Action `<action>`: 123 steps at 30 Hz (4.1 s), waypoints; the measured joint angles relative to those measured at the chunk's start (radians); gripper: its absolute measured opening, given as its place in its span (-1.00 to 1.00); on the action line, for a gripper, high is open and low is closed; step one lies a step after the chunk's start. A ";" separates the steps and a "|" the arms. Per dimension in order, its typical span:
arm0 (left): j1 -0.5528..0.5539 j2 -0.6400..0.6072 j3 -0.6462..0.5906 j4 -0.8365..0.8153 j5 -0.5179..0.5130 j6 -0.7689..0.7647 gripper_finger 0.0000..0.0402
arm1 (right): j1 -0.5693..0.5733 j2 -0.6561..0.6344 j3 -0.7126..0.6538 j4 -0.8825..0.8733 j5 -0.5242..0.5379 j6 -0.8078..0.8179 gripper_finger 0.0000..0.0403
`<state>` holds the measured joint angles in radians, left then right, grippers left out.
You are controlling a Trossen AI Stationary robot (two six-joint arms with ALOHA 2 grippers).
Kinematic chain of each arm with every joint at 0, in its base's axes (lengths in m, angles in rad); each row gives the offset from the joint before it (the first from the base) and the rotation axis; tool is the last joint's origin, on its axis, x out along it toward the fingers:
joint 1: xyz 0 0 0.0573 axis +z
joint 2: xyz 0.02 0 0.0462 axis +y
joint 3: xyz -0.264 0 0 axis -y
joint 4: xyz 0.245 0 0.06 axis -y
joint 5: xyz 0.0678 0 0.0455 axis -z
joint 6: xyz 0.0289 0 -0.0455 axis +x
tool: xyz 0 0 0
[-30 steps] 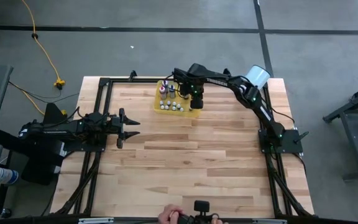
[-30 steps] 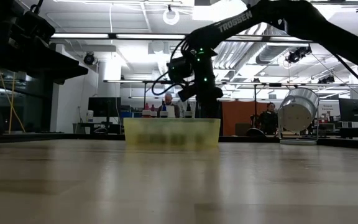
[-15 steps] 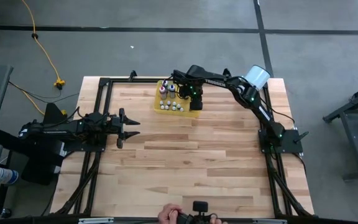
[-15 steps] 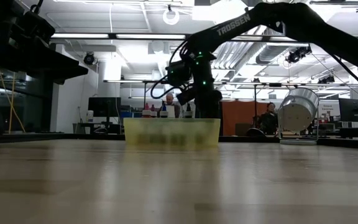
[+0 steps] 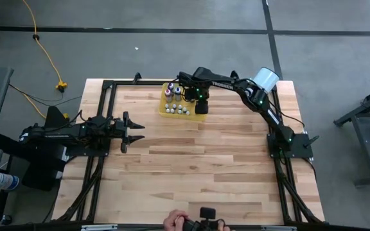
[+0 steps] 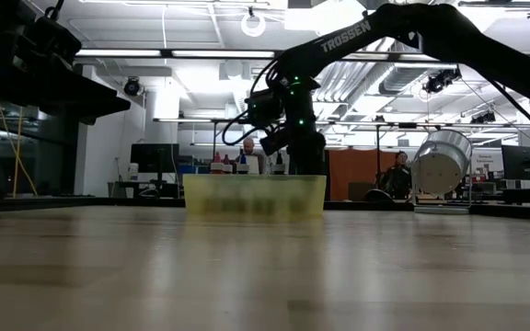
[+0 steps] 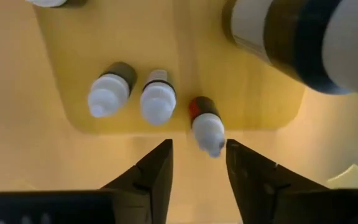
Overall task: Pick & Place food coloring
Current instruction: Put the small red food coloring into the yellow container, then return to Home Position
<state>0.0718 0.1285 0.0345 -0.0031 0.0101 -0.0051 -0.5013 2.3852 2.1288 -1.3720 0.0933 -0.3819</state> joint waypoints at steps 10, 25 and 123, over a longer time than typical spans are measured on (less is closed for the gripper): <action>0.000 0.000 0.000 0.000 0.000 0.000 -0.02 | -0.010 -0.002 0.055 -0.019 0.065 0.049 -0.10; 0.000 0.000 0.000 0.000 -0.001 0.000 -0.02 | 0.038 -0.280 -0.019 0.022 -0.226 0.274 -0.29; 0.000 0.000 0.000 0.000 -0.002 0.000 -0.02 | 0.455 -2.339 -2.119 1.395 -0.085 0.406 -1.00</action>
<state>0.0719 0.1284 0.0345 -0.0029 0.0078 -0.0053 -0.0463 0.0460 0.0097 0.0227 0.0086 0.0238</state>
